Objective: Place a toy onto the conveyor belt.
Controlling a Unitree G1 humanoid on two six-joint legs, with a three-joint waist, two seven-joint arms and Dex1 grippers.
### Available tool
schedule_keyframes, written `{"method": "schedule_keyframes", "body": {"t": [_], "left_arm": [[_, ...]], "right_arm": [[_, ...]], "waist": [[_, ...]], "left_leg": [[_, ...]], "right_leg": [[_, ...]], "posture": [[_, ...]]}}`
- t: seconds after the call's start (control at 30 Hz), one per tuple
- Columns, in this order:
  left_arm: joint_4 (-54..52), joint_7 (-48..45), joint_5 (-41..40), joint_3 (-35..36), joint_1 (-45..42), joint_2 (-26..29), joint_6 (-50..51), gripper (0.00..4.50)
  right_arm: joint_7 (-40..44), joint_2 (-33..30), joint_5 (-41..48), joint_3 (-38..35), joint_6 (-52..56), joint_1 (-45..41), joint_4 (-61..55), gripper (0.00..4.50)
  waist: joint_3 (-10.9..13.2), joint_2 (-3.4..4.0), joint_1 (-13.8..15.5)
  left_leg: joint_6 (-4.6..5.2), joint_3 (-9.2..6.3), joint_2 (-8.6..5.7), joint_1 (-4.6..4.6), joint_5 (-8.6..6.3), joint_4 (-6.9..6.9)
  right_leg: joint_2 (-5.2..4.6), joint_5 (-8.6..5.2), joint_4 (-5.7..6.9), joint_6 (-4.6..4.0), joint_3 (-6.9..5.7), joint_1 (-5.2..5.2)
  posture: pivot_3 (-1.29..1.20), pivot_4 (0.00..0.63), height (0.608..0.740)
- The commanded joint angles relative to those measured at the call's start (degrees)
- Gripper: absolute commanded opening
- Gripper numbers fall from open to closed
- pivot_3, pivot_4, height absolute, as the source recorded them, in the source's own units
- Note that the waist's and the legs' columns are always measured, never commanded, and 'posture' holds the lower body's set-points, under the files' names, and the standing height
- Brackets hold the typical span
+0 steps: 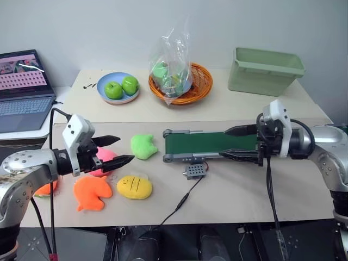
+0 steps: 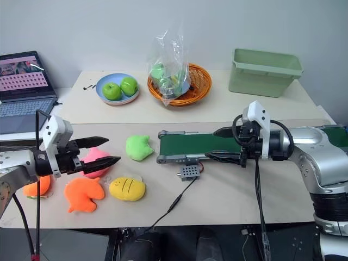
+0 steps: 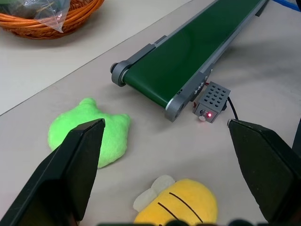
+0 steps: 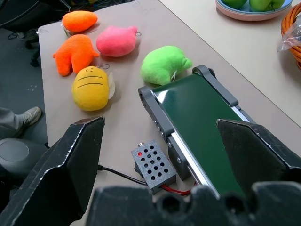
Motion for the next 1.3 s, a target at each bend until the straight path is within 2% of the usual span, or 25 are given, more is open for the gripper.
{"method": "schedule_keyframes", "body": {"t": [0.03,0.17,0.33,0.5,0.6,0.77,0.83,0.97,1.13,1.23,1.3], "left_arm": [[-1.8,1.4,-2.3,3.8,0.1,-0.7,0.0,4.46],[-0.2,5.1,-9.4,10.8,1.0,-5.2,2.1,4.46],[0.7,8.4,-11.2,18.0,7.9,-7.3,3.4,4.46],[0.9,10.6,-10.9,25.3,16.4,-10.4,2.0,4.46],[2.5,12.5,-7.6,29.4,20.8,-12.3,-0.8,4.46],[6.7,18.7,-6.6,36.5,22.9,-16.5,-3.6,4.46],[8.9,22.1,-6.5,38.3,23.4,-17.9,-3.1,4.46],[13.9,29.8,-13.2,43.9,21.2,-21.8,-1.1,4.46],[19.2,39.3,-14.7,47.3,19.7,-23.6,-1.8,4.46],[26.8,43.9,-23.8,51.8,14.8,-25.1,-1.8,4.46],[31.2,44.3,-24.0,52.4,13.0,-24.8,-3.5,4.46]], "right_arm": [[1.2,0.4,0.8,0.4,0.1,-2.5,0.5,4.50],[3.6,1.8,0.0,4.3,-0.2,-5.6,2.4,4.50],[7.7,2.7,0.6,7.8,0.5,-9.4,3.4,4.50],[12.9,4.8,0.6,10.4,-1.0,-14.1,6.8,4.50],[16.0,7.0,0.4,11.5,-1.9,-17.1,9.6,4.50],[19.9,9.7,-1.8,14.6,-3.7,-20.1,12.9,4.50],[21.0,10.6,-2.3,15.5,-4.0,-20.9,13.7,4.50],[22.0,11.7,-3.9,16.6,-4.9,-21.9,15.4,4.50],[22.9,11.9,-5.3,16.9,-5.4,-22.5,16.4,4.50],[23.0,12.0,-5.8,16.7,-5.4,-23.2,17.0,4.50],[23.1,11.7,-6.2,16.7,-5.4,-23.2,16.9,4.50]], "waist": [[0.0,0.00,0.0],[0.0,0.00,-0.2],[0.0,0.00,-0.3],[0.0,0.00,-0.2],[0.0,-0.01,-0.2],[0.0,-0.06,-0.1],[0.0,-0.06,-0.1],[0.0,-0.07,0.0],[-0.1,-0.21,0.0],[-0.1,-0.21,0.0],[-0.2,-0.30,0.0]], "left_leg": [[0.00,0.00,0.00,0.00,0.00,0.00],[-0.08,0.08,0.19,0.05,-0.05,0.05],[-0.20,0.16,0.34,0.13,-0.13,0.02],[-0.20,0.23,0.38,0.18,-0.17,0.03],[-0.22,0.25,0.41,0.19,-0.19,0.04],[-0.25,0.26,0.43,0.21,-0.21,0.04],[-0.26,0.27,0.43,0.22,-0.22,0.04],[-0.27,0.26,0.43,0.21,-0.23,0.05],[-0.31,0.24,0.45,0.24,-0.25,0.07],[-0.33,0.25,0.45,0.26,-0.27,0.07],[-0.36,0.24,0.49,0.26,-0.27,0.11]], "right_leg": [[0.00,0.00,0.00,0.00,0.00,0.00],[0.21,0.07,-0.02,-0.07,0.14,-0.01],[0.38,0.07,-0.01,-0.10,0.24,-0.05],[0.41,0.10,-0.04,-0.14,0.30,-0.03],[0.43,0.11,-0.04,-0.15,0.29,-0.02],[0.45,0.13,-0.05,-0.18,0.30,-0.02],[0.44,0.13,-0.05,-0.18,0.32,-0.03],[0.45,0.13,-0.04,-0.18,0.32,-0.04],[0.46,0.13,0.00,-0.18,0.31,-0.04],[0.47,0.13,0.01,-0.18,0.34,-0.04],[0.50,0.13,0.03,-0.19,0.31,-0.04]], "posture": [[0.00,0.150,0.740],[0.00,0.150,0.740],[0.00,0.150,0.740],[0.00,0.150,0.740],[0.00,0.150,0.740],[0.00,0.150,0.740],[0.00,0.150,0.740],[0.00,0.150,0.740],[0.00,0.150,0.740],[0.00,0.150,0.740],[0.00,0.150,0.740]]}}
